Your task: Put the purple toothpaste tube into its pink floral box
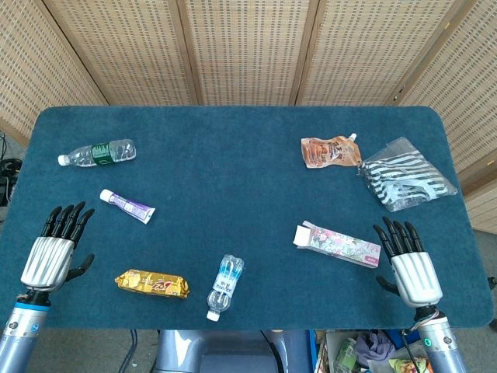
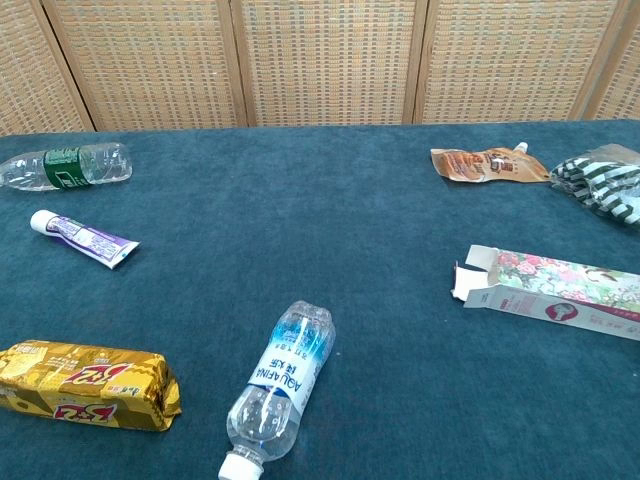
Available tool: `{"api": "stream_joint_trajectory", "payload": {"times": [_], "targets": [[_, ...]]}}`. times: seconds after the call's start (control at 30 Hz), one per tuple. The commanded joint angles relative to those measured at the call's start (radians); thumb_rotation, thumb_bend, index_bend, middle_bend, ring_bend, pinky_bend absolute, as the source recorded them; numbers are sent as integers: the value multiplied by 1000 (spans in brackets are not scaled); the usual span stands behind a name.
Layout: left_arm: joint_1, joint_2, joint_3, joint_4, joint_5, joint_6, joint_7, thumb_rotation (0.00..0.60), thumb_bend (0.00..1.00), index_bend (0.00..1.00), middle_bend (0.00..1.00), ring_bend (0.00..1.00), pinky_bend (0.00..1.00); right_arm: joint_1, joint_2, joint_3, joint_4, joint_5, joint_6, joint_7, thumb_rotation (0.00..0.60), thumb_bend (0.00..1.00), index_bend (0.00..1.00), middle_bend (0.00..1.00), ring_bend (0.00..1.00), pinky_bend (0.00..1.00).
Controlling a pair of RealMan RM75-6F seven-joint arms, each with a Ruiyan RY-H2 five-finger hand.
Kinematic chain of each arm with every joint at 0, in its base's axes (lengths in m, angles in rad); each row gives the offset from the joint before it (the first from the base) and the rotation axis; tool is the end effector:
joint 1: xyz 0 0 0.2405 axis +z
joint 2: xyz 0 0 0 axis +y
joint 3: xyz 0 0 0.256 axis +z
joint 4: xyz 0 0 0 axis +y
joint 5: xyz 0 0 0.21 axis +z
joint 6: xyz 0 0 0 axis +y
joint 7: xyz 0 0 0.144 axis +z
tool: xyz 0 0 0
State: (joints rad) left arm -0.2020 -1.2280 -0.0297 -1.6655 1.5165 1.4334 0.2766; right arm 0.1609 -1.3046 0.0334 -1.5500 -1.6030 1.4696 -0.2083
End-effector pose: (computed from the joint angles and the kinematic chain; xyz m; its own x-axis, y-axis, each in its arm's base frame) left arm -0.2675 0.2071 0.1098 0.5063 0.0162 0.8622 0.8533 -0.1542 -0.4981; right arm -0.2768 -0.1975 0.0959 0.4809 0.0175 0.8766 -0.8600 -0.1850 0.4755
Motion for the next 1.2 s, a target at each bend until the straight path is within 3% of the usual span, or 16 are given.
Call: {"api": "stream_joint_trajectory", "payload": {"times": [0.03, 0.93, 1.2], "targets": [[1, 0, 0, 0, 1, 1, 0, 600, 313, 48, 0, 0, 0, -1, 1, 1, 1, 0, 2, 4, 600, 8, 35, 0, 0, 0], [-2, 13, -11, -2, -4, -8, -16, 600, 315, 48, 0, 0, 0, -2, 2, 0, -4, -2, 1, 5, 600, 7, 35, 0, 0, 0], [-54, 56, -59, 24, -20, -52, -6, 600, 310, 49, 0, 0, 10, -3, 4, 3, -4, 2, 2, 12, 600, 7, 35, 0, 0, 0]]}}
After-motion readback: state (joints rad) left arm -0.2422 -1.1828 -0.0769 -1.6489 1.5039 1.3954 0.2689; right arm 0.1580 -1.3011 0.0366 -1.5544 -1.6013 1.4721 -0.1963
